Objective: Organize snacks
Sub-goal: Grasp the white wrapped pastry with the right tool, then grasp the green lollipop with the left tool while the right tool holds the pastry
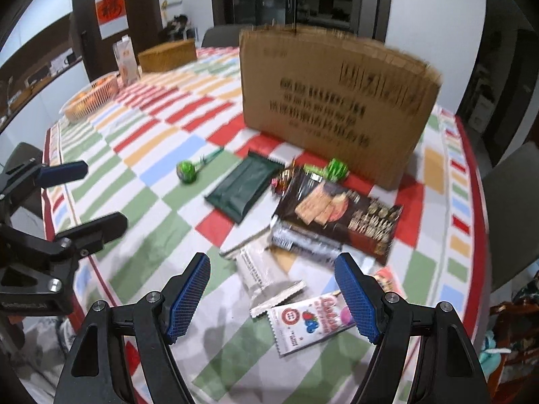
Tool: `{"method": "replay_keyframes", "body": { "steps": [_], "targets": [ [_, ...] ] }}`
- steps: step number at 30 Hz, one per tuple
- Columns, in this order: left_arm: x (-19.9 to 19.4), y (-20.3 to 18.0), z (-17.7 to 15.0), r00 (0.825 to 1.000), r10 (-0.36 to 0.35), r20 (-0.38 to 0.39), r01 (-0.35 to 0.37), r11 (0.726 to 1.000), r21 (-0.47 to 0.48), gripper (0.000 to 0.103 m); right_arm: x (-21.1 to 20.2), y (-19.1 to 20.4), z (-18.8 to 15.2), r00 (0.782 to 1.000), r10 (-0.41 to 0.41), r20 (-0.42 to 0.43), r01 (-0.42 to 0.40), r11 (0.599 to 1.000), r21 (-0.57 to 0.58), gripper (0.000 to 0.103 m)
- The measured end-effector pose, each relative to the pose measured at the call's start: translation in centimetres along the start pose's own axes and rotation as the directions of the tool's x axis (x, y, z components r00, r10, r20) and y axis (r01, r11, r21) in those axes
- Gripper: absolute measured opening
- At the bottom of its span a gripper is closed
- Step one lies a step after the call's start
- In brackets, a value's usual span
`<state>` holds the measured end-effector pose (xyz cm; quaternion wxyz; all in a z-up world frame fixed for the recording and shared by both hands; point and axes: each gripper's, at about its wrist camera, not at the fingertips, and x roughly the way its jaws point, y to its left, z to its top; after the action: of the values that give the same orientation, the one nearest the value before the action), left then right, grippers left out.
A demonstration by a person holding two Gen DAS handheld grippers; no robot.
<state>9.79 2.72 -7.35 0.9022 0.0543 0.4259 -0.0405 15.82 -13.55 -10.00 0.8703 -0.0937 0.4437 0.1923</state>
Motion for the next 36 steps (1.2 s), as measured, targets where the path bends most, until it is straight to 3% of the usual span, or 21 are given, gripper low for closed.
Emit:
{"method": "replay_keyframes", "body": {
  "steps": [12,15,17,24,30,36],
  "targets": [
    [3.3,1.2,-0.3,0.999,0.0,-0.052,0.0,1.0,0.005,0.089,4.4,0.5,-0.2,0.994,-0.001,-0.11,-0.005,0.999,-0.048,0.059],
    [3.9,1.5,-0.1,0.999,-0.005,-0.044,0.005,1.0,0.014,0.089,5.1,0.7,-0.2,0.991,-0.005,-0.131,-0.003,0.998,-0.057,0.05],
    [4.2,1.7,0.2,0.999,-0.003,-0.039,0.004,1.0,0.021,0.089,5.4,0.9,-0.2,0.991,-0.006,-0.136,-0.003,0.998,-0.064,0.035],
    [5.2,2.4,1.0,0.999,-0.039,-0.022,0.04,0.999,0.027,0.085,4.6,1.7,0.5,0.996,-0.001,-0.088,-0.004,0.998,-0.055,0.032],
    [6.6,3.2,2.5,0.998,-0.069,-0.01,0.069,0.997,0.025,0.067,4.6,2.0,2.4,0.999,0.012,-0.045,-0.012,1.0,-0.005,0.032],
    [9.2,3.9,3.6,0.992,-0.116,-0.049,0.117,0.993,0.004,0.047,5.4,2.5,4.1,1.0,0.017,-0.017,-0.016,0.999,0.04,0.032]
  ]
}}
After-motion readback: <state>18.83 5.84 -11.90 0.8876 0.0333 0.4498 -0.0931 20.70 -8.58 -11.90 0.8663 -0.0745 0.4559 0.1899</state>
